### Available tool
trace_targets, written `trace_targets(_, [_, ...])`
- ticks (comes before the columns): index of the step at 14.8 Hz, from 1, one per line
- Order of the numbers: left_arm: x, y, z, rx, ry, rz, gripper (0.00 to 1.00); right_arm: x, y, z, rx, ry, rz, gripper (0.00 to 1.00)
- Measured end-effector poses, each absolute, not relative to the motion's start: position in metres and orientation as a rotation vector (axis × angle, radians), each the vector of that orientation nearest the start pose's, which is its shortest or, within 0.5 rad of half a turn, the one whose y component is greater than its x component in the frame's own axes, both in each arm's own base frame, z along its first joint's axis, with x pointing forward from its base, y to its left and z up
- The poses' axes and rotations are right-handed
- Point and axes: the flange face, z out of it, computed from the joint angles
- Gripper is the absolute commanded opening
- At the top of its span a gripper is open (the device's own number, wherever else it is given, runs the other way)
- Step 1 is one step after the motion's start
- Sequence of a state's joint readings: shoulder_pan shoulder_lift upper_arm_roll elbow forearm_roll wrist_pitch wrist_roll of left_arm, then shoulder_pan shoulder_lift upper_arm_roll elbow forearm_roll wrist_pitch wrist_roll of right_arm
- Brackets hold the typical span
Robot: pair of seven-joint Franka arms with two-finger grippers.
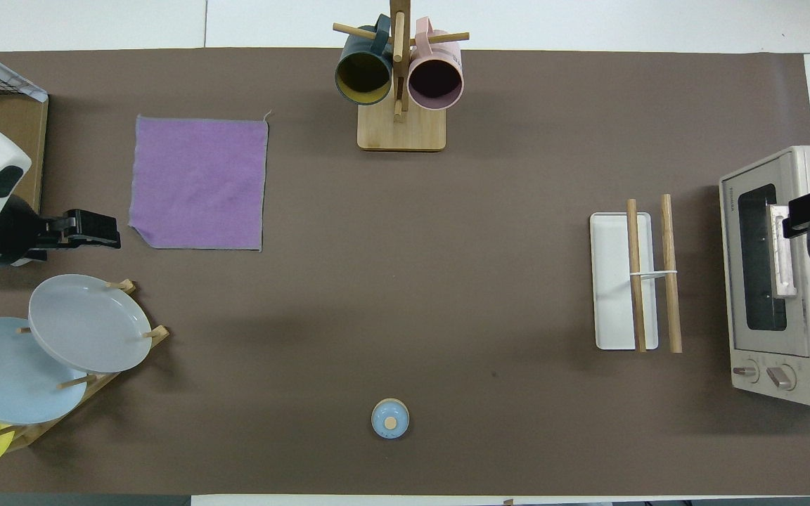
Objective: Fold towel and hang on rack
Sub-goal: 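Reach the left gripper to the purple towel's corner nearest the robot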
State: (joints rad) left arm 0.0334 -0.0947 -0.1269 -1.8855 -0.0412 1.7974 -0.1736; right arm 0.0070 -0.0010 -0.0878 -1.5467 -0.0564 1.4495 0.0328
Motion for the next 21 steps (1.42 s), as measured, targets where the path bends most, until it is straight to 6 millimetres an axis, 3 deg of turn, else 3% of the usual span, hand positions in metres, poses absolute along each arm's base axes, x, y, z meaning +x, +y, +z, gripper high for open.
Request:
trace_targets(4, [0.595,-0.021,0.423,-3.187,-0.254,0.004,1.0,0.539,-0.05,0.626,-3.186,0.188,0.156,1.0])
trace_targets(6, [0.609,-0.004,0.371,-3.19,-0.305,0.04,1.0,0.539,-0.05,0.626,-3.186,0.188,0.156,1.0])
trace_targets(7, [0.611,0.005,0.357,-3.189,-0.329,0.062,1.0,0.539,-0.05,0.626,-3.186,0.188,0.156,1.0])
trace_targets(10, [0.611,0.018,0.339,-3.177,-0.435,0.106,0.95,0.539,-0.05,0.626,-3.186,0.188,0.156,1.0])
trace_targets(16, [0.603,0.016,0.321,-3.149,-0.575,0.141,0.79,0.539,-0.05,0.626,-3.186,0.188,0.156,1.0])
trace_targets(18, [0.602,0.016,0.311,-3.145,-0.614,0.124,0.69,0.539,-0.05,0.626,-3.186,0.188,0.156,1.0])
trace_targets(21, [0.604,0.016,0.303,-3.146,-0.623,0.118,0.65,0.539,-0.05,0.626,-3.186,0.188,0.156,1.0])
